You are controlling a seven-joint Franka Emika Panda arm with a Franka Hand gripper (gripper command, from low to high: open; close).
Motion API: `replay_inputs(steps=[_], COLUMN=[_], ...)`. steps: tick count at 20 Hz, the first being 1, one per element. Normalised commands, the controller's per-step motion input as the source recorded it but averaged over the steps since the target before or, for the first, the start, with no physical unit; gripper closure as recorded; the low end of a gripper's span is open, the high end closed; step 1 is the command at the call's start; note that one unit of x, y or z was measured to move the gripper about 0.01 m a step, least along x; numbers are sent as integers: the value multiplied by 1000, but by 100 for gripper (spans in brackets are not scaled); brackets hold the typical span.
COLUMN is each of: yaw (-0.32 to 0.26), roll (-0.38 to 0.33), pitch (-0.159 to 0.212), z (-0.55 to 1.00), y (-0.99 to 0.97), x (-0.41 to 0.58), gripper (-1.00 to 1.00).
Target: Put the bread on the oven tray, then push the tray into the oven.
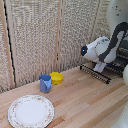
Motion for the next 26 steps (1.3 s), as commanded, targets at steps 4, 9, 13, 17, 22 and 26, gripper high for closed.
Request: replay_inputs(steps=[4, 9, 13, 17, 22, 26], yaw=[76, 59, 21, 23, 47, 64], roll=[68, 63, 76, 65, 41, -9], pitch=[16, 30, 3, 0, 0, -6], z=[477, 561, 591, 597, 591, 341], y=[-866, -901, -951, -976, -994, -950], x=[3, -13, 0, -1, 0, -13], gripper=[100, 100, 100, 100, 100, 100])
